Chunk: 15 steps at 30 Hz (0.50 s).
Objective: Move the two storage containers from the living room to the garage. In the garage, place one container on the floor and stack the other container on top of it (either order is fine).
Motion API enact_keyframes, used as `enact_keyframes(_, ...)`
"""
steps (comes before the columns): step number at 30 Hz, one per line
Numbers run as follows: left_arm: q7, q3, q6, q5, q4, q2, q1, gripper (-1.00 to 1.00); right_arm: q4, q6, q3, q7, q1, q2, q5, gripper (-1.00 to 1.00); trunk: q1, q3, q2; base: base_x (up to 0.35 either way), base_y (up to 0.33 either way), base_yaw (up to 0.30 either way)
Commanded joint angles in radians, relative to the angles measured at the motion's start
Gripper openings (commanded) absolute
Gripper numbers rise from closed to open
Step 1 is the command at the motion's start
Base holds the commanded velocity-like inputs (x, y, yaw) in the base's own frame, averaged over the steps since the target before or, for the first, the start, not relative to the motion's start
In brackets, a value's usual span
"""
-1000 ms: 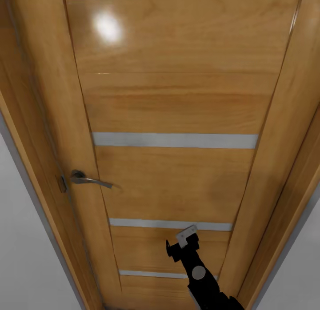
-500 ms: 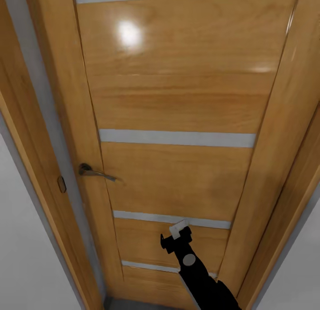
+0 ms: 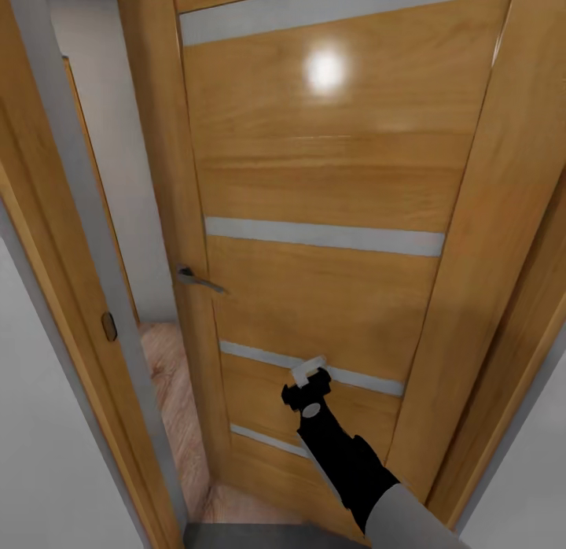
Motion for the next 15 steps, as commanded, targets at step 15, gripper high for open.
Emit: enact_keyframes(15, 0.000, -0.001, -0.003, 0.003, 0.000, 0.000, 0.000, 1.00, 0.202, 0.019, 0.003, -0.048, -0.208, 0.000, -0.014, 1.00, 0.000, -0.001, -0.001, 0.000, 0.000, 0.000)
